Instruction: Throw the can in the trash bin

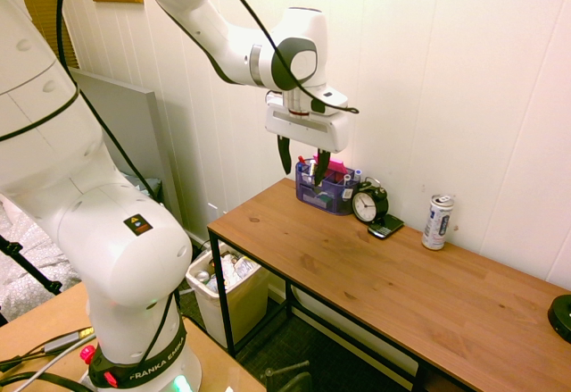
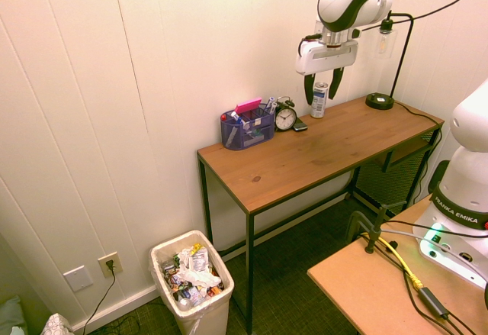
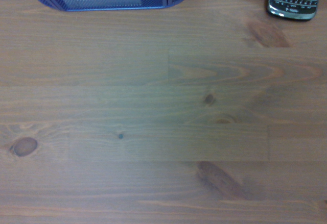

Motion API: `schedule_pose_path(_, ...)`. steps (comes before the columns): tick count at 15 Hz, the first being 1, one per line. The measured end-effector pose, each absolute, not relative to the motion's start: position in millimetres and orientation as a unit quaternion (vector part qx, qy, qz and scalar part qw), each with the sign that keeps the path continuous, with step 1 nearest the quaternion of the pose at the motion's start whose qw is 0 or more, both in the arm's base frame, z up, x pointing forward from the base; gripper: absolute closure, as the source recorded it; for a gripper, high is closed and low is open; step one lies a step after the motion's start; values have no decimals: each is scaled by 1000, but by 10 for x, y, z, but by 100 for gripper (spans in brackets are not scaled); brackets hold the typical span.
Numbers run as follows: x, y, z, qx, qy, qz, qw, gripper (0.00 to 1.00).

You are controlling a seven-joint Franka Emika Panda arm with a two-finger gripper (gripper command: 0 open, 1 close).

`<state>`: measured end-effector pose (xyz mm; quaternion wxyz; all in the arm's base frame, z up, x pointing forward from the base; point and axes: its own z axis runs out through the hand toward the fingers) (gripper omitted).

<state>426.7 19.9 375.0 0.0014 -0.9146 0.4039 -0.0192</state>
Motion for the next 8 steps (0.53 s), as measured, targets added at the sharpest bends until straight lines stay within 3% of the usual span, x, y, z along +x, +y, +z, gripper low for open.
schedule_pose_path(4, 4345, 55, 3634, -908, 417, -28, 15, 0)
schedule_pose_path(8, 4535, -597, 3100, -873, 483, -68, 12, 0)
